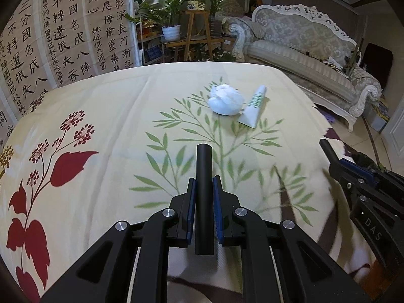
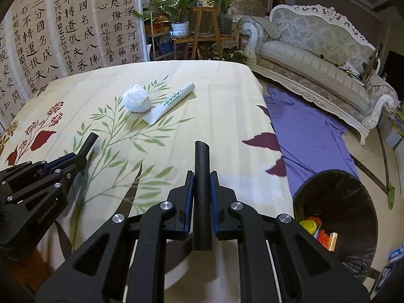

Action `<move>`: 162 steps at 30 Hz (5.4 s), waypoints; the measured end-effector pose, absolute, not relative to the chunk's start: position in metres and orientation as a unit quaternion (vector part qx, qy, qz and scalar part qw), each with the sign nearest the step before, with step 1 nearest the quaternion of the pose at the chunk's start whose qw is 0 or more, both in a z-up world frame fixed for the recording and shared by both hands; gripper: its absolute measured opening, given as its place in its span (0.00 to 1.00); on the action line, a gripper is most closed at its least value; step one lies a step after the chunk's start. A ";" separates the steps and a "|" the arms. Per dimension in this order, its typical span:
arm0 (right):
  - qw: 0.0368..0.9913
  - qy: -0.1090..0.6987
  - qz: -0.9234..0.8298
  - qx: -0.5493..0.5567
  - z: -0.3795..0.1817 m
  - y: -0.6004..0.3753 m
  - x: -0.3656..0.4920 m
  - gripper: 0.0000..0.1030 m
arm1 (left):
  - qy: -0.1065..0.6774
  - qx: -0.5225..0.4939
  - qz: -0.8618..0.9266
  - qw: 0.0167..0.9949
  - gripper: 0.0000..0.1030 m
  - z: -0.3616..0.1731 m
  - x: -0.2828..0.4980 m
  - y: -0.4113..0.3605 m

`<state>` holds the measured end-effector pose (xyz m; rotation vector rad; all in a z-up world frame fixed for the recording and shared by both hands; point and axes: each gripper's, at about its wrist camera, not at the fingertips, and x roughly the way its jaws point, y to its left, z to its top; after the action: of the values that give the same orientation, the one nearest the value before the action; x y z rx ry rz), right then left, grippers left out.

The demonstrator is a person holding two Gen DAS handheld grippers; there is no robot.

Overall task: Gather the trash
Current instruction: 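Carry both black foam tubes over the black bin, then open both tools to drop the foam tubes into the bin, then move both open tools back over the tissue and tube on the bed, then grasp the white tissue with the left tool while the right tool grasps the white-green tube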

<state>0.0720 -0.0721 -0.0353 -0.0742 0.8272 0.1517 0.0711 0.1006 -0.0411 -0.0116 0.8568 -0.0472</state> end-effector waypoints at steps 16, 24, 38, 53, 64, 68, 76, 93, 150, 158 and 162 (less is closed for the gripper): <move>0.923 0.382 0.043 -0.017 -0.026 -0.104 0.021 0.12 | 0.393 0.015 -0.074 0.916 0.14 -0.029 0.028 0.053; 0.931 0.365 -0.001 -0.007 -0.019 -0.140 0.000 0.12 | 0.375 0.033 -0.109 0.920 0.14 -0.020 0.015 0.015; 0.933 0.343 -0.107 0.029 -0.015 -0.229 -0.021 0.12 | 0.345 0.065 -0.184 0.918 0.14 -0.007 0.012 -0.071; 0.929 0.331 -0.154 0.054 -0.025 -0.288 -0.014 0.12 | 0.335 0.102 -0.216 0.911 0.14 -0.015 0.031 -0.144; 0.922 0.346 -0.159 0.069 -0.043 -0.308 0.006 0.12 | 0.354 0.124 -0.209 0.903 0.14 -0.033 0.056 -0.170; 0.918 0.352 -0.165 0.075 -0.049 -0.312 0.014 0.12 | 0.359 0.129 -0.206 0.901 0.14 -0.038 0.062 -0.177; 0.912 0.362 -0.169 0.088 -0.060 -0.322 0.020 0.16 | 0.377 0.133 -0.197 0.895 0.16 -0.042 0.072 -0.186; 0.912 0.350 -0.191 0.097 -0.054 -0.329 0.014 0.51 | 0.365 0.127 -0.171 0.907 0.70 -0.032 0.067 -0.166; 0.905 0.420 0.057 -0.045 -0.049 -0.011 0.211 0.54 | 0.391 0.013 0.127 0.912 0.73 -0.035 0.145 0.199; 0.900 0.429 0.055 -0.046 -0.051 -0.026 0.205 0.35 | 0.390 0.011 0.113 0.914 0.73 -0.032 0.148 0.190; 0.900 0.429 0.057 -0.055 -0.050 -0.033 0.202 0.12 | 0.390 0.010 0.102 0.915 0.73 -0.031 0.149 0.179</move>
<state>0.2018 -0.0333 -0.0499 -0.1143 0.8879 0.1177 0.1492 0.1789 -0.0315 0.0199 0.8038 0.2094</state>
